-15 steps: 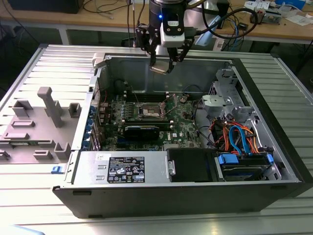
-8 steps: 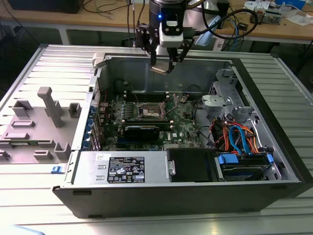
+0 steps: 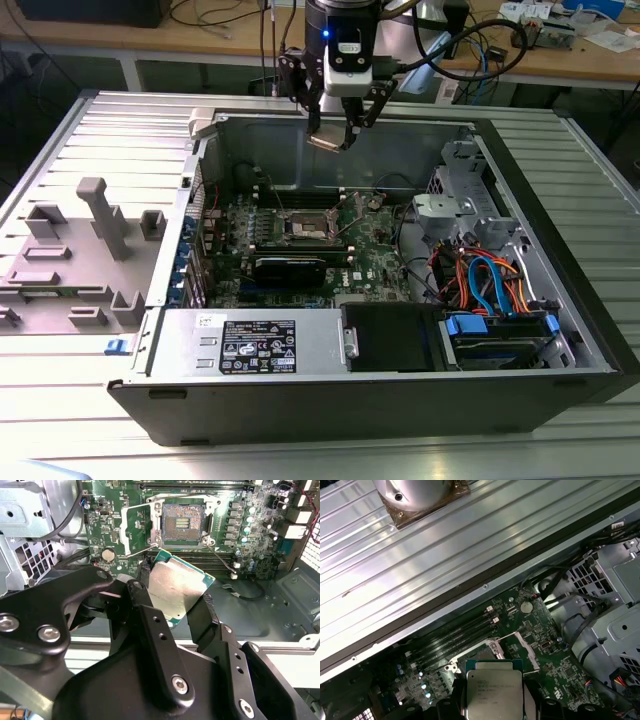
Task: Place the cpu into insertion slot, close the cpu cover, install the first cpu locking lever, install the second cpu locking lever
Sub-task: 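Place the cpu into insertion slot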
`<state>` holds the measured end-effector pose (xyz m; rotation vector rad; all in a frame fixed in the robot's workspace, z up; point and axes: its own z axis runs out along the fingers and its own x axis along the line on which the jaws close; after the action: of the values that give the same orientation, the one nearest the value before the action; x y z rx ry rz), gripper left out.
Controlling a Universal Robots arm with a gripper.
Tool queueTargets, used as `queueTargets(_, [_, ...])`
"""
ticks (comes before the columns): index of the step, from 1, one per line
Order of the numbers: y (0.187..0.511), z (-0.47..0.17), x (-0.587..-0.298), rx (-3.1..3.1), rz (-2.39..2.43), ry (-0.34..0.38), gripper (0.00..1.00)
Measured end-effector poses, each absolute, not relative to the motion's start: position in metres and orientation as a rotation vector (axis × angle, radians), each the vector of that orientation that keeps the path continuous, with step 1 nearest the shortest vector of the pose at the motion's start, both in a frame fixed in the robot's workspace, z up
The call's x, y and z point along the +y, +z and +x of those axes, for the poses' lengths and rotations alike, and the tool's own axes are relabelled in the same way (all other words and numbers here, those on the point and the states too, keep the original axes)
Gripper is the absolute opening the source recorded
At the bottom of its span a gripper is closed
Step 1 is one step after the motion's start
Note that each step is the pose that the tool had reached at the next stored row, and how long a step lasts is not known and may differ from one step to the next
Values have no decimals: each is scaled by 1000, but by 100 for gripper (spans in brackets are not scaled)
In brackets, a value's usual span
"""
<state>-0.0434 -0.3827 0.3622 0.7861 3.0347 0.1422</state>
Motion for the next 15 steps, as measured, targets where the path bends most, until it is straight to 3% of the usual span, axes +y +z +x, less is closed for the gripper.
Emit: queueTargets(15, [362,-43,-383,3015,850,142,55])
